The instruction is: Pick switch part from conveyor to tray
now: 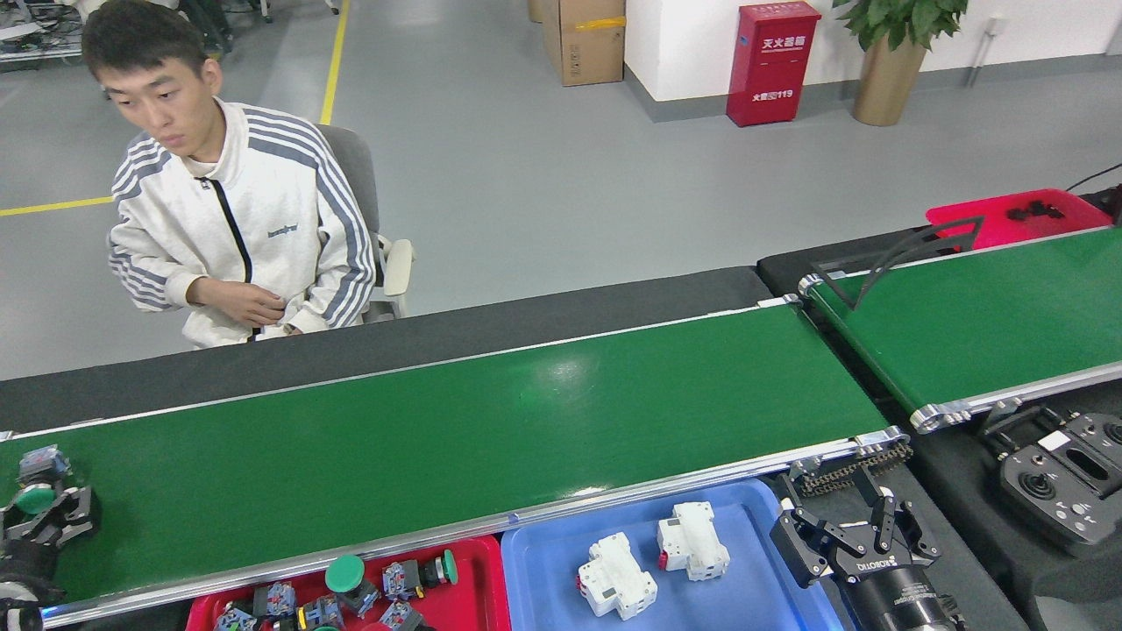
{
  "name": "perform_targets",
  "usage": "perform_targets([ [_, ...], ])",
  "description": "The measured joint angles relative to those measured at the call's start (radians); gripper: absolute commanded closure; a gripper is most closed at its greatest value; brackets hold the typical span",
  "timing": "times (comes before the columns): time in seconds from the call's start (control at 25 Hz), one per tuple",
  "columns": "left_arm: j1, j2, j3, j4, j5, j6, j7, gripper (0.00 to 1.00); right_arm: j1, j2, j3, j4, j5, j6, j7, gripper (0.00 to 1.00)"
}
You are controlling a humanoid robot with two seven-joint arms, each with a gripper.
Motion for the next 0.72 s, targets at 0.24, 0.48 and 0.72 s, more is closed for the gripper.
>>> perform_targets([
  [0.24,0.437,-0.055,0.068,-0.639,0.001,-0.276,-0.032,0.62,0.013,0.0,-0.048,-0.01,0.0,0.006,0.0,0.0],
  [0.48,0.759,-0.205,0.126,-1.02,-0.002,-0.315,-0.037,0.0,0.016,0.0,-0.05,-0.014,0.0,0.008,0.0,0.0],
  [0.72,0.782,-0.276,0.169,-1.034,-0.005,-0.314,-0.038,0.0,0.017,0.0,-0.05,-0.021,0.0,0.009,0.0,0.0],
])
